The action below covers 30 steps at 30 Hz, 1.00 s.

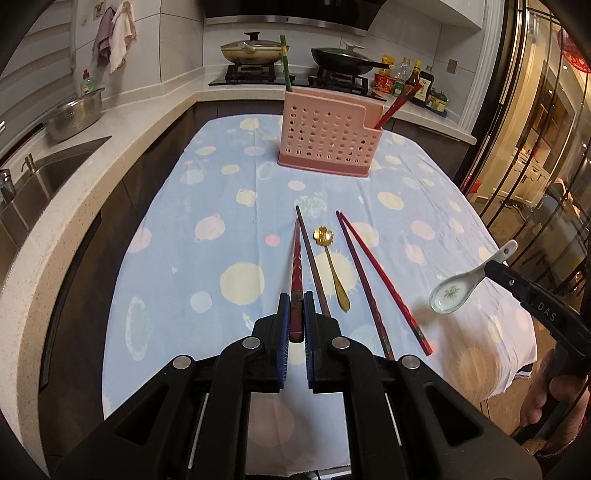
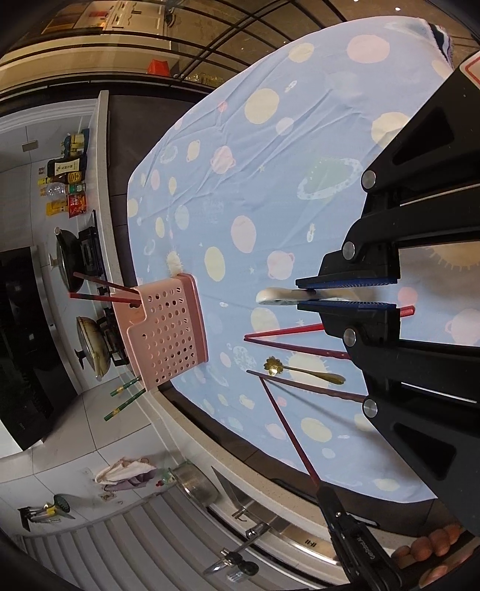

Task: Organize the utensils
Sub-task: 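Lift the spoon and chopstick and carry both over the pink holder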

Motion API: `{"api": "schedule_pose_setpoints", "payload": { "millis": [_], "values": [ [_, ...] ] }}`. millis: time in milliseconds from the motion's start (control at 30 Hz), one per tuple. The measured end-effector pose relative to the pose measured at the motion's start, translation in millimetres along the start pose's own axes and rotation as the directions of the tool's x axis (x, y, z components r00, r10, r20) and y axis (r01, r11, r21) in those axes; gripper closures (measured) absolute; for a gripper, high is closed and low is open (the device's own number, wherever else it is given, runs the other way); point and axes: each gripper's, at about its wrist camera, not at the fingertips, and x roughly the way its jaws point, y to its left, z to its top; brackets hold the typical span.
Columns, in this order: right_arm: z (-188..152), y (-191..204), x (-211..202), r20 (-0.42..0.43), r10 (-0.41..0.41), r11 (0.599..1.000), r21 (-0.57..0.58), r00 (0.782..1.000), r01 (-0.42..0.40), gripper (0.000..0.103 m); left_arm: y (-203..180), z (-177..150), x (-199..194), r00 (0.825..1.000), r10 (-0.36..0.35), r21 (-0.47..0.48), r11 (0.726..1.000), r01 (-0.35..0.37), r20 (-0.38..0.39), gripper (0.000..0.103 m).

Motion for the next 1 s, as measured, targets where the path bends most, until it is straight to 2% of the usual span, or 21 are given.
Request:
{"api": "schedule_pose_setpoints", "payload": {
  "millis": [167, 367, 700, 1000],
  "values": [
    [20.9, 3.5, -5.1, 0.038, 0.001, 1.000, -0.013, 0.999, -0.001, 0.097, -2.0, 38.8, -11.8, 0.997, -0.004, 0.005, 1.000, 0.004, 0.079, 0.096],
    [48.5, 6.6, -6.2, 0.079, 0.016, 1.000, -0.015, 0.997, -0.015, 0.097, -3.8, 85.6, -24.9, 0.985, -0.005, 0.012, 1.000, 0.003, 0.174, 0.096],
    [84.6, 16.3, 1.2, 0.108, 0.072, 0.997, -0.019, 0.992, -0.071, 0.097, -12.0, 145.9, -42.4, 0.953, -0.020, 0.023, 1.000, 0.014, 0.301, 0.096],
    [138.6, 29.9, 13.4, 0.172, 0.060, 0.996, -0.074, 0.983, -0.048, 0.097, -22.3, 204.4, -51.7, 0.917, -0.039, 0.036, 0.999, 0.027, 0.398, 0.096]
  ]
}}
